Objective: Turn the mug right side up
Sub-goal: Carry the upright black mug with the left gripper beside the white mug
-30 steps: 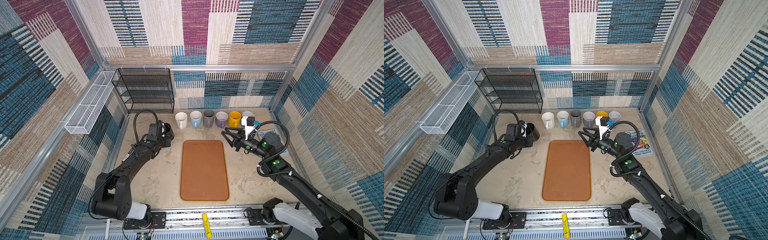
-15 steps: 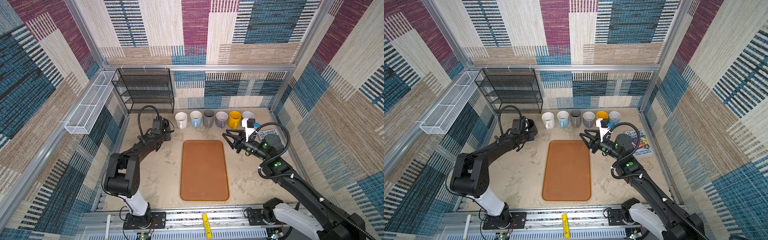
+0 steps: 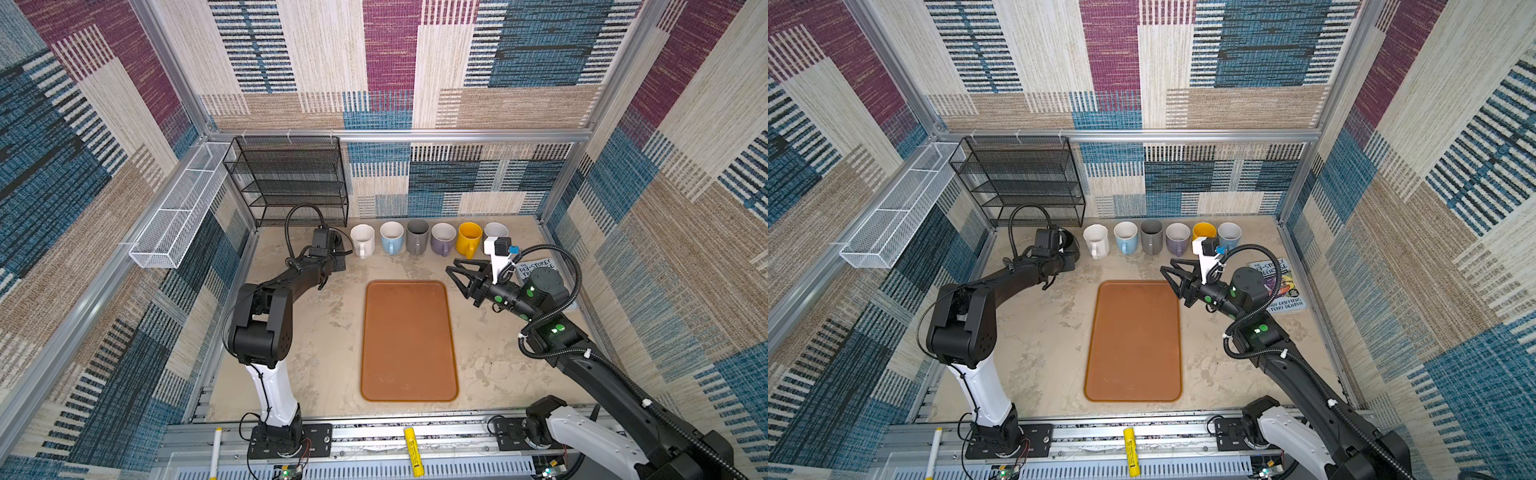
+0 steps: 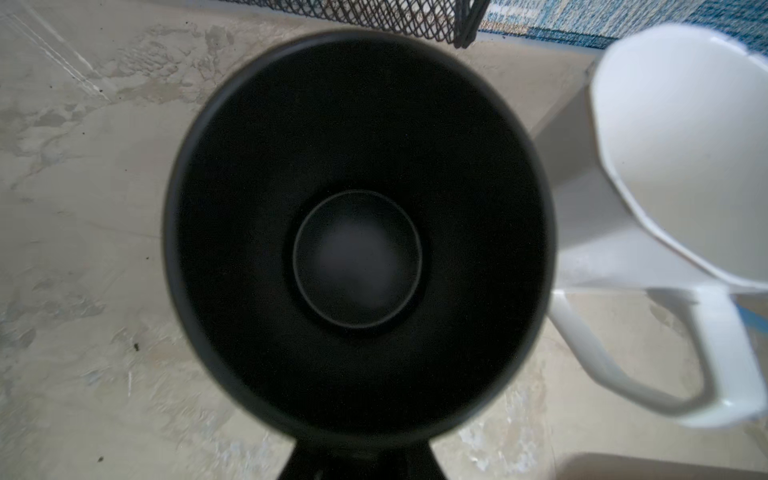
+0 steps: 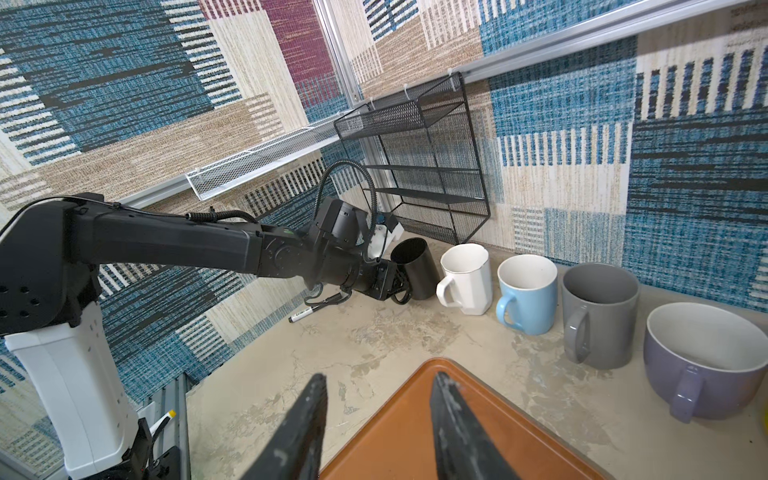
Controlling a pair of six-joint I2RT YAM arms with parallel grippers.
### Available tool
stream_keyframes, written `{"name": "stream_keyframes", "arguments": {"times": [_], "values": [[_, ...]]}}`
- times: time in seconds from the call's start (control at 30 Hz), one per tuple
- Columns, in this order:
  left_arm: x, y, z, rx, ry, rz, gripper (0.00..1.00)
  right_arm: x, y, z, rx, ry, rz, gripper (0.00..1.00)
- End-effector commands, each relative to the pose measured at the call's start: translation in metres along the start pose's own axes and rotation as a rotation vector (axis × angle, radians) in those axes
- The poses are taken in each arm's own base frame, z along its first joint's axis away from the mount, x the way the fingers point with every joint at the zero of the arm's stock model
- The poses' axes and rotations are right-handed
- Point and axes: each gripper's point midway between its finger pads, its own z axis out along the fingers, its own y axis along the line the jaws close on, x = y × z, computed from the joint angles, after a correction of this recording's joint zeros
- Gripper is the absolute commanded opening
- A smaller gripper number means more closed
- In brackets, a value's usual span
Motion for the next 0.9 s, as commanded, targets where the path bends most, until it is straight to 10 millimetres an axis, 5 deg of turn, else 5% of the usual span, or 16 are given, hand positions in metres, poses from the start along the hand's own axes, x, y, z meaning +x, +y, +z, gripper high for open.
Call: {"name": "stream_keyframes", "arguments": {"times": [0.0, 0.87], "values": [[-0.027, -0.005, 0.005, 0.021, -0.089, 0.027, 0.00, -0.001, -0.001, -0.001, 0.008, -0.008, -0.001, 0.44], [-0.029, -0.012, 0.025, 0.031, -0.010, 0.039, 0.00, -0.001, -0.002, -0.010, 0.038, -0.020, -0.023, 0.44]]}}
